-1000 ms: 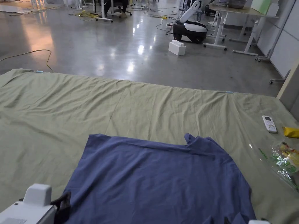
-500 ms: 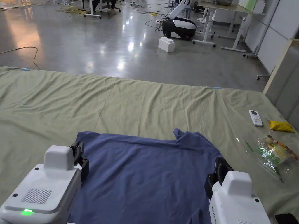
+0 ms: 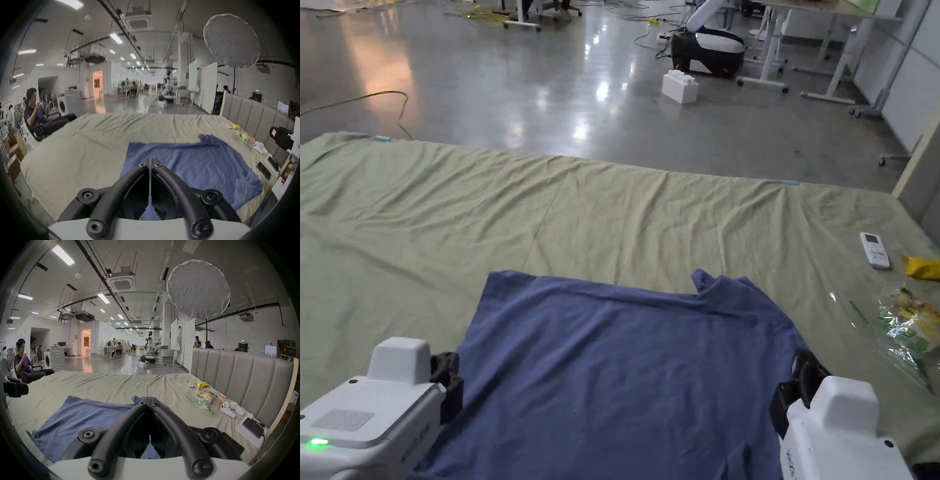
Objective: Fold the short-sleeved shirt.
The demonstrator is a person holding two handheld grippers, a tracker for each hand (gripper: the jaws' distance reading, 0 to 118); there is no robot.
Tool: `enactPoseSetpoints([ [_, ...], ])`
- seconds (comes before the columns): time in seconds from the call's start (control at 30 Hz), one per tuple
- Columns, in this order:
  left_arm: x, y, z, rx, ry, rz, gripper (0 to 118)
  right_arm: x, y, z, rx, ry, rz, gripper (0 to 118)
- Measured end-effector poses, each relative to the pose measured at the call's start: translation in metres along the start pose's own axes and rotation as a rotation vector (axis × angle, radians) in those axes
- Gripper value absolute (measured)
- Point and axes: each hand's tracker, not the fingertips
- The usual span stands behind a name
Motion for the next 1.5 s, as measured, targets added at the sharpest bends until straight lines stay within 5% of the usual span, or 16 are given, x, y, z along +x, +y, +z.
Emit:
enactPoseSetpoints([
  [0.2, -0.05, -0.04, 0.005, -0.255, 0.029, 0.124, 2, -0.006, -0.007, -0.007, -0.042, 0.032, 0.039, 0],
  [0.47, -0.089, -0.069, -0.027, -0.376, 0.056, 0.271, 3, -0.017, -0.017, -0.014, -0.084, 0.073, 0.062, 0],
  [0.53, -0.092, -0.07, -0.04, -0.389, 0.065, 0.277, 16, -0.019, -0.02, -0.014, -0.096, 0.075, 0.067, 0],
  [0.67, -0.088, -0.075, -0.066, -0.417, 0.109, 0.231, 67, -0.019, -0.026, -0.012, -0.115, 0.073, 0.076, 0],
  [0.83, -0.081, -0.093, -0.105, -0.582, 0.152, 0.152, 67, -0.011, -0.035, -0.012, -0.148, 0.06, 0.073, 0],
  [1.03, -0.063, -0.09, -0.096, -0.518, 0.12, 0.089, 65, 0.0, -0.042, -0.01, -0.175, 0.039, 0.069, 0],
  [1.27, -0.062, -0.086, -0.094, -0.523, 0.061, 0.084, 11, 0.015, -0.045, -0.008, -0.216, 0.014, 0.026, 0],
  [1.5, -0.062, -0.083, -0.073, -0.468, 0.053, 0.053, 8, 0.06, -0.047, -0.007, -0.375, -0.041, -0.001, 1],
])
